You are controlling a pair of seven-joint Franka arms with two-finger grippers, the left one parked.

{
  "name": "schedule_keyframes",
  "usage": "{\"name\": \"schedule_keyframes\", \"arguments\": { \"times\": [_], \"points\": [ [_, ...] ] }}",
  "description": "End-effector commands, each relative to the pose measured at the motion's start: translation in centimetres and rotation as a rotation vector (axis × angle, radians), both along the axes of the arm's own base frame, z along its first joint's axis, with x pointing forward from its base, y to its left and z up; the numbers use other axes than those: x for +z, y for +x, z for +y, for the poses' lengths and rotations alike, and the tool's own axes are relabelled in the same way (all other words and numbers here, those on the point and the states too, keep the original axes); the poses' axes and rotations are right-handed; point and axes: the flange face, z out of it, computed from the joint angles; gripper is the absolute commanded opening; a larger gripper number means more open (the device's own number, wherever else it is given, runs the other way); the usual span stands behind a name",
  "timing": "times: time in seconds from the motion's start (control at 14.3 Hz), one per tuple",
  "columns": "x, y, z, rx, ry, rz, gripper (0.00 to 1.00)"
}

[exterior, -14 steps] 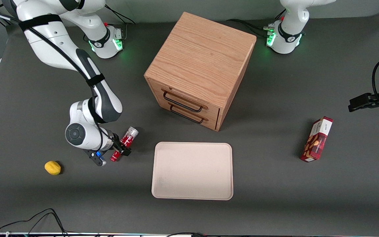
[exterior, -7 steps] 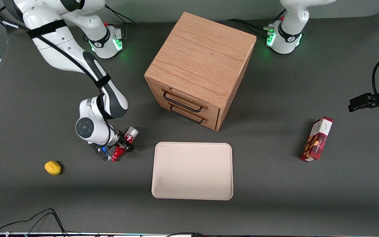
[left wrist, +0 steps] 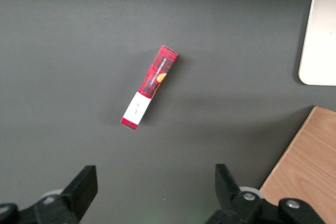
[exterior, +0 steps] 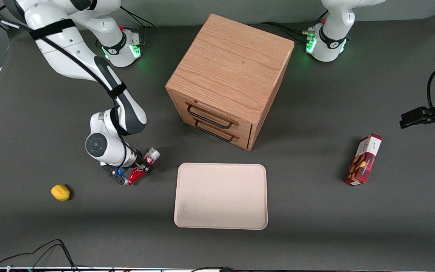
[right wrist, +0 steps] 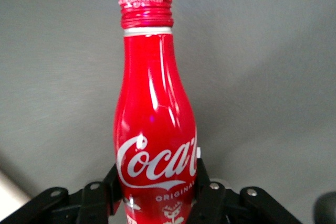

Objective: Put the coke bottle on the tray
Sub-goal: 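Lift the bottle and carry it over the cream tray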

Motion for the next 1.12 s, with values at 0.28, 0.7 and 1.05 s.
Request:
{"name": "schedule_keyframes", "arguments": {
  "times": [0.28, 0.7, 1.05],
  "points": [
    [25.7, 4.5, 0.5, 0.419, 0.001, -0.057, 0.0],
    [22.0, 7.8, 10.8, 0.595, 0.137, -0.104, 0.0],
    [6.9, 10.5, 12.6, 0.543, 0.173, -0.067, 0.0]
  ]
}}
